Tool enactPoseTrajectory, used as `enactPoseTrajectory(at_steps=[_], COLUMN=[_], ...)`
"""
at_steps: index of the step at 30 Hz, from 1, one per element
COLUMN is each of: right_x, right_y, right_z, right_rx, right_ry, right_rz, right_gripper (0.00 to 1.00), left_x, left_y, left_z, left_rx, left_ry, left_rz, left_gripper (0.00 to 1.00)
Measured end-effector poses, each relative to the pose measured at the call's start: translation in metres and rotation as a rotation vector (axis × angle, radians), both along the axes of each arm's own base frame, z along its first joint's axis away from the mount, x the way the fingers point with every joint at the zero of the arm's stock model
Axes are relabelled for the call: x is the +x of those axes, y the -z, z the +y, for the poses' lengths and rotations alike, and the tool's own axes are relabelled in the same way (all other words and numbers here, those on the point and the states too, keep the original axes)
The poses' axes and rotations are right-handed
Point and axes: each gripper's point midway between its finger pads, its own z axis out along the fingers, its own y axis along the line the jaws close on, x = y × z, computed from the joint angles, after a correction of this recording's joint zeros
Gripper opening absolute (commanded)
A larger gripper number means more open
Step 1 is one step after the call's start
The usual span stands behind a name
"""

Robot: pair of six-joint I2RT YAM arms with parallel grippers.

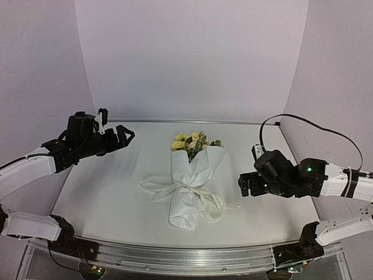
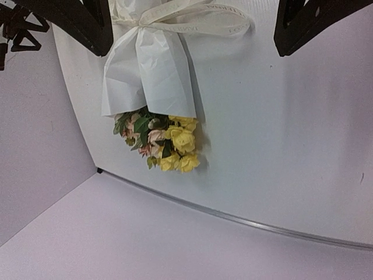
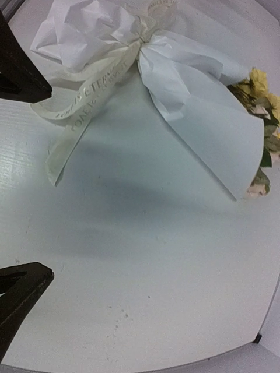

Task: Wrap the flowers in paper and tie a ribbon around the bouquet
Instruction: Reset both arms

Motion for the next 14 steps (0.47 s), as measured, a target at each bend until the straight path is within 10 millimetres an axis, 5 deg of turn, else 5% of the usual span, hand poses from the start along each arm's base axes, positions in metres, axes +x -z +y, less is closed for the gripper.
enactPoseTrajectory(at_steps=[5, 14], right_x=[0.004, 0.004], right_y=[-0.017, -0.024], right_z=[-0.037, -0.057], right_rx=[-0.045, -0.118], right_ry=[0.052, 0.059], right_rz=[-0.075, -0.114], right_gripper=[0.98, 0.98], left_x=[0.002, 0.004], left_y=[-0.031, -0.028], left_z=[0.014, 0.026], left_rx=[0.024, 0.074], left_ry=[-0.054, -0.106], left_rz=[-0.102, -0.100], left_gripper=[1.00, 1.00])
